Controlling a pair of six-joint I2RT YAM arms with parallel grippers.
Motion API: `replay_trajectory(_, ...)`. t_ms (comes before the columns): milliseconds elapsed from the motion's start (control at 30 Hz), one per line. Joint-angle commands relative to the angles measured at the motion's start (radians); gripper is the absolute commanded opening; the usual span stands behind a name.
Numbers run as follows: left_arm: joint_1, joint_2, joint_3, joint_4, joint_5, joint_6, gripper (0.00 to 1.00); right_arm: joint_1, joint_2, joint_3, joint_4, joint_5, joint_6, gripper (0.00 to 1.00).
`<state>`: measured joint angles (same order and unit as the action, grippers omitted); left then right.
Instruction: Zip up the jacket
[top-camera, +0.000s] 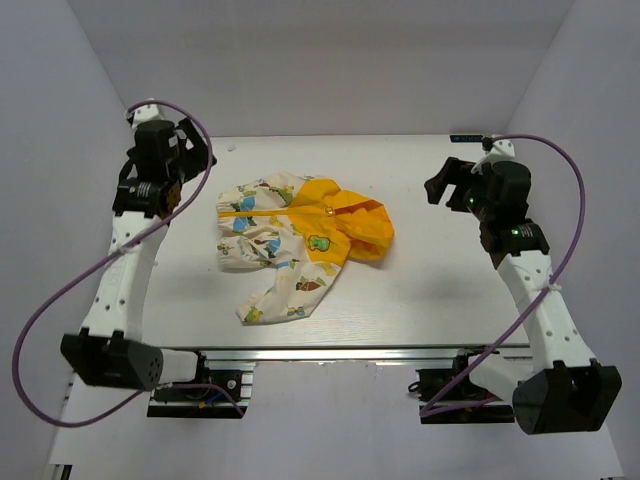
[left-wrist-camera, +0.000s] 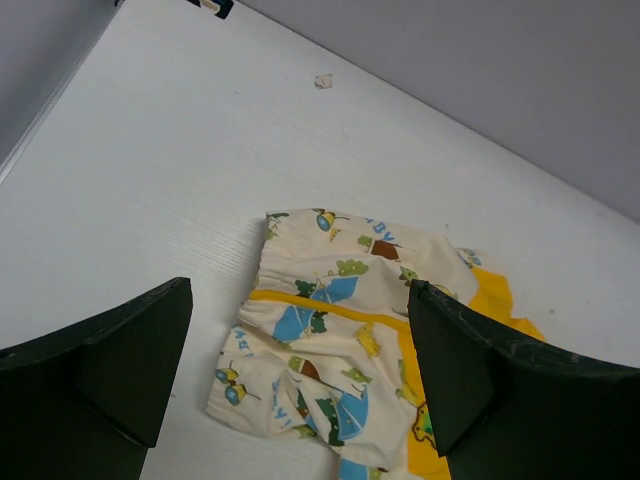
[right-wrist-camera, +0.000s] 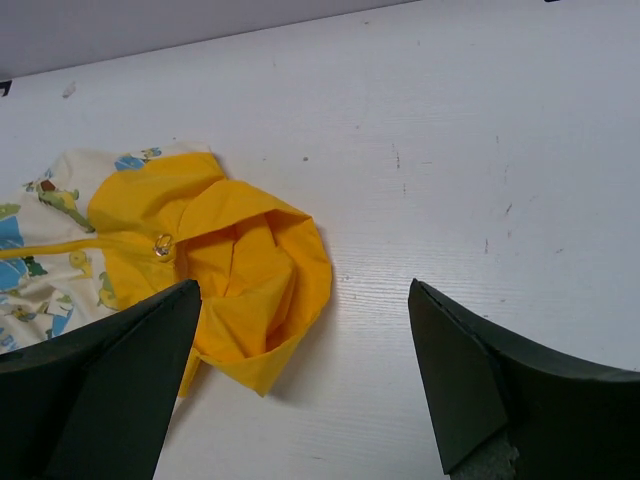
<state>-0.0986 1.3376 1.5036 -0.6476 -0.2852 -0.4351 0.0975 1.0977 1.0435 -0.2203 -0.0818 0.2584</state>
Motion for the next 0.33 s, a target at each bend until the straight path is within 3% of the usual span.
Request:
replay_trajectory(0, 0.002, -0.136, -0.087, -0.081, -0.025, -0.121, 0.98, -0.002, -0.047, -0.008, -0.036, 0.057, 0.053, 0.89)
replay_trajectory(133, 0.0, -0.232, -0.285, -0.077, -0.02, -0.194, 0.98, -0.002, -0.064, -0.004, -0.077, 0.128, 0.051, 0.89)
replay_trajectory(300, 0.0, -0.233, -0.267, -0.156, -0.051, -0.198, 0.98, -0.004, -0.068, -0.004, -0.085, 0.148, 0.081, 0.9)
